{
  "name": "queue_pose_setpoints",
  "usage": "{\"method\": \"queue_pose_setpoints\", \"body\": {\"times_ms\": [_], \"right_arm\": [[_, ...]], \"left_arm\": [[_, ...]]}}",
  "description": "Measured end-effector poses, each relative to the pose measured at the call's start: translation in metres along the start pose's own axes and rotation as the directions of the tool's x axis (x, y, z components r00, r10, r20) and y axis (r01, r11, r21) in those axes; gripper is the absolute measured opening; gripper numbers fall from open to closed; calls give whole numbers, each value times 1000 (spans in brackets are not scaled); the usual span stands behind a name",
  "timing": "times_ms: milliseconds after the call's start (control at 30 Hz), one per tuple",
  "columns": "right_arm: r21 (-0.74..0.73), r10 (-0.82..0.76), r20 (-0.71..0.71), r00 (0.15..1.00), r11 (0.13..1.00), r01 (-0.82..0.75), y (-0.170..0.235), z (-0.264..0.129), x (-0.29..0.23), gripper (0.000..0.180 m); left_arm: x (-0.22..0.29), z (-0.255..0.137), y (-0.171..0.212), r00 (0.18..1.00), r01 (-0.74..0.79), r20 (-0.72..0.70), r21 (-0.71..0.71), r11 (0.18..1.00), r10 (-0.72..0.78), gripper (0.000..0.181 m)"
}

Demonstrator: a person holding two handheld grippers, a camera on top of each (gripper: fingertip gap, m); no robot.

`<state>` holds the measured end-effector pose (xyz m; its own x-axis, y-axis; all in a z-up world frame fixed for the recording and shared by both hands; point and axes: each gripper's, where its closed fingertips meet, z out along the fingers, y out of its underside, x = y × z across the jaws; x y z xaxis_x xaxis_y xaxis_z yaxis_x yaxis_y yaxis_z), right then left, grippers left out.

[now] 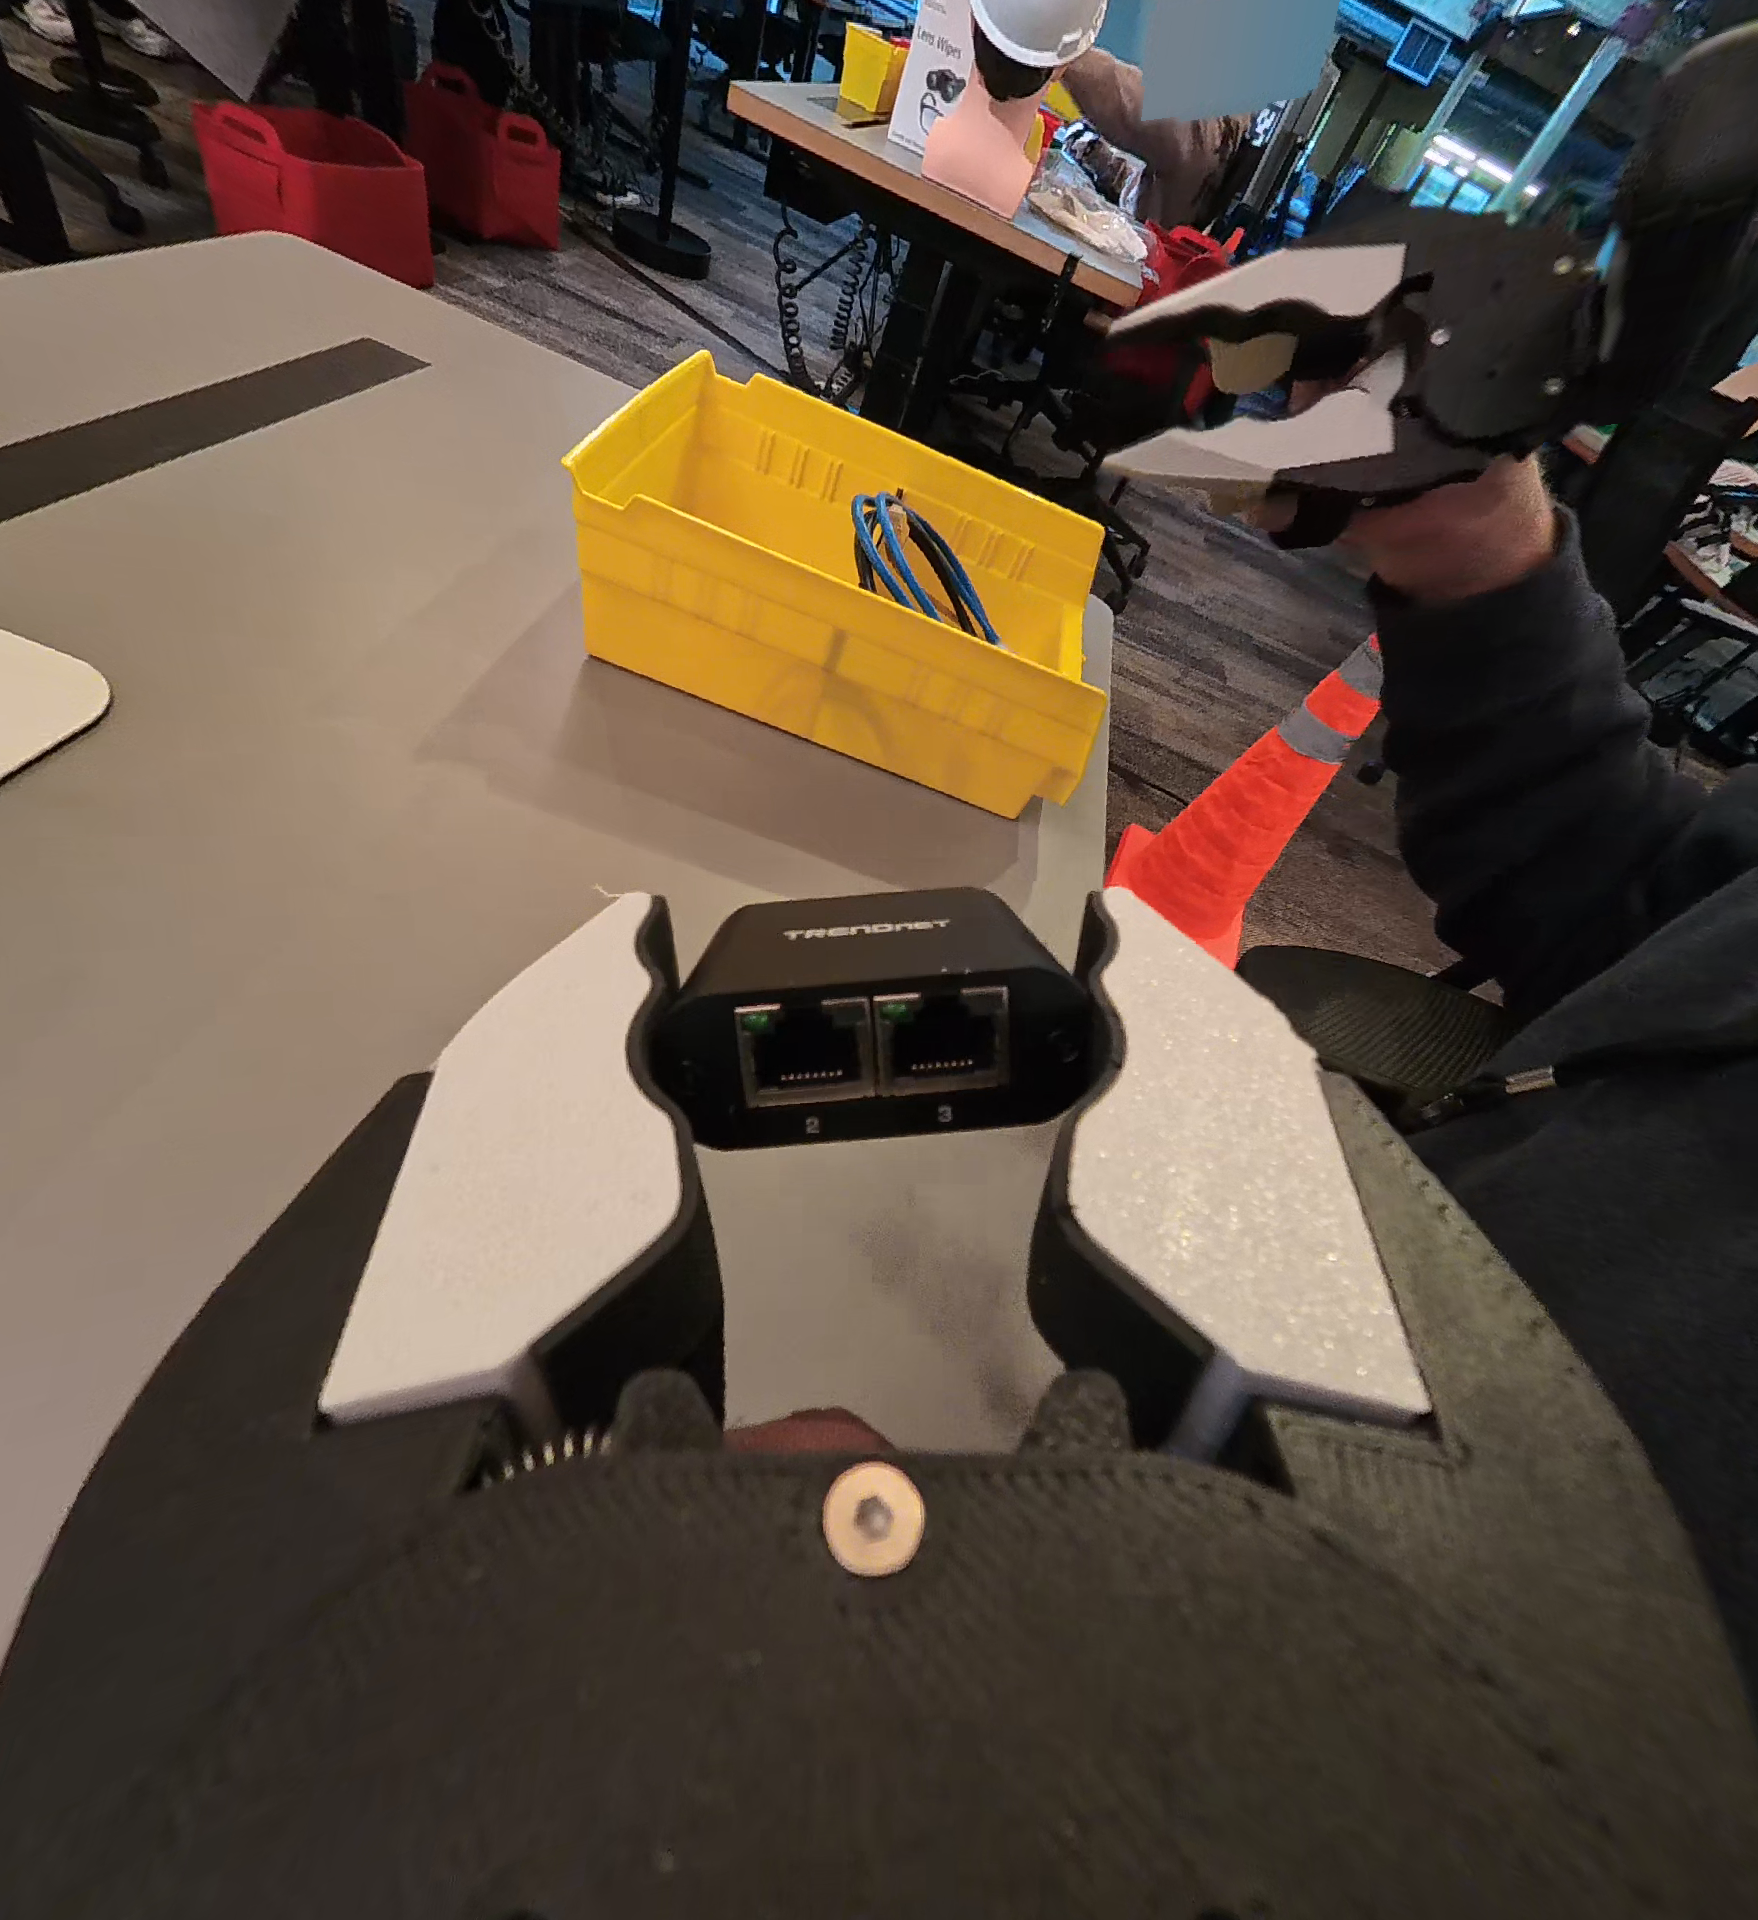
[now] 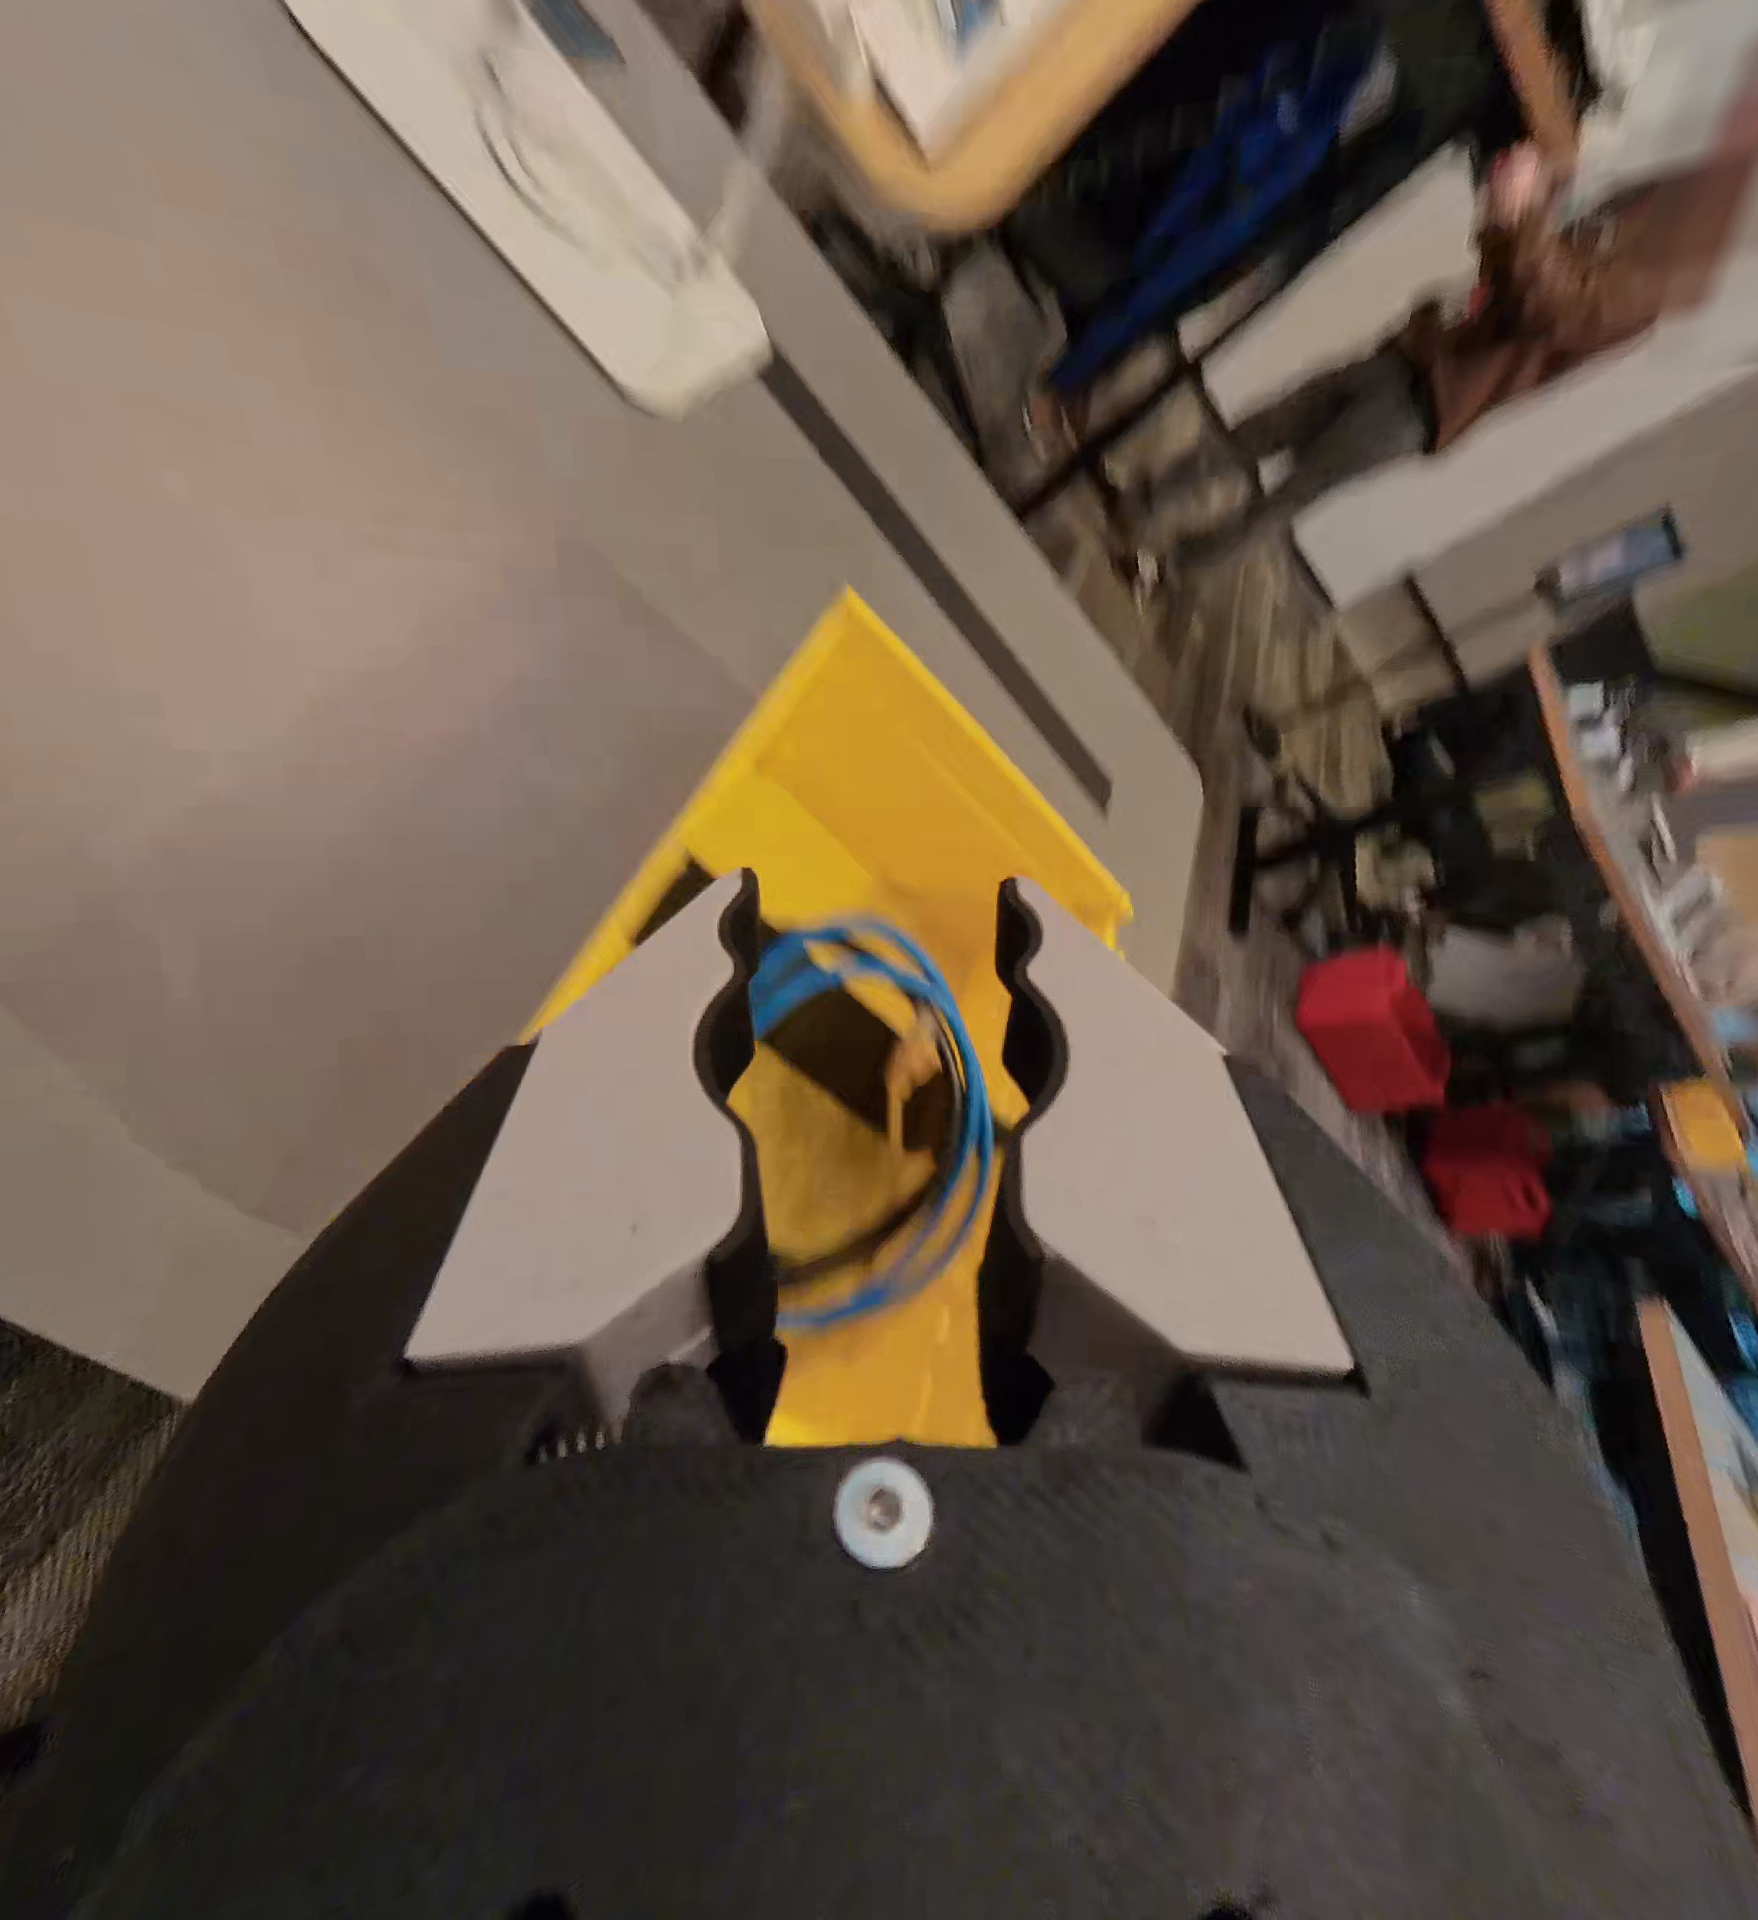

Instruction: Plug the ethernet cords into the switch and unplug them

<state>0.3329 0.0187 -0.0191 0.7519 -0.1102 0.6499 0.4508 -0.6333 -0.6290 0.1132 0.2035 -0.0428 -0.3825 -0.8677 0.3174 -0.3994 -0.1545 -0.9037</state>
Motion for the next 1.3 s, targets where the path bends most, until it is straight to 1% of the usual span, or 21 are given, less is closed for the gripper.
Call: {"method": "queue_pose_setpoints", "body": {"times_ms": [67,100,167,233,267,333,367,433,467,500,533,667,700,767,800,867,1000,1167,1233,1300], "right_arm": [[150,-71,90,993,987,57,-49,-1,-33,45],[222,-134,119,984,969,105,-73,-1,-52,45],[351,-296,148,944,908,230,-115,1,-96,45],[454,-441,141,886,824,339,-149,4,-139,45],[496,-508,121,853,775,391,-162,6,-158,46],[573,-592,28,805,670,473,-184,9,-181,45],[589,-627,24,778,638,496,-189,13,-193,45],[624,-656,16,755,596,505,-196,15,-207,48],[643,-660,5,751,577,503,-200,13,-212,44],[659,-664,-18,747,554,509,-203,10,-215,35],[663,-654,-43,755,546,511,-206,9,-216,36],[666,-598,27,801,608,432,-207,11,-217,46],[662,-568,22,823,625,414,-209,12,-214,50],[664,-517,-23,855,631,400,-215,10,-209,43],[669,-502,-44,864,627,399,-218,9,-208,37],[668,-483,-63,873,630,396,-221,10,-206,32],[667,-456,37,889,674,318,-220,11,-199,22],[656,-477,104,873,692,300,-217,6,-194,22],[638,-467,108,878,709,299,-215,7,-180,22],[601,-444,110,889,742,296,-209,12,-152,22]], "left_arm": [[6,4,1,999,15,-30,3,1000,-15,73],[10,6,1,999,22,-47,4,1000,-22,73],[20,12,3,996,31,-85,0,1000,-31,73],[29,17,4,991,45,-126,2,999,-44,73],[34,19,4,988,51,-147,1,999,-50,73],[44,21,3,979,72,-192,13,997,-68,73],[49,21,2,973,86,-219,23,996,-78,73],[54,19,-4,961,125,-256,59,990,-106,73],[55,17,-7,953,149,-278,81,986,-122,73],[56,14,-12,942,175,-306,103,979,-136,73],[56,11,-15,937,193,-319,122,974,-145,73],[52,9,-23,924,255,-337,194,947,-180,73],[51,8,-26,923,267,-336,216,939,-185,73],[55,10,-28,918,276,-350,228,934,-185,73],[57,11,-27,919,272,-349,227,935,-182,73],[58,12,-28,920,275,-346,237,932,-183,73],[58,13,-27,933,240,-324,229,943,-159,73],[63,15,-26,939,203,-317,204,958,-132,74],[61,11,-29,954,162,-284,213,963,-98,72],[56,3,-35,969,125,-239,234,964,-68,71]]}}
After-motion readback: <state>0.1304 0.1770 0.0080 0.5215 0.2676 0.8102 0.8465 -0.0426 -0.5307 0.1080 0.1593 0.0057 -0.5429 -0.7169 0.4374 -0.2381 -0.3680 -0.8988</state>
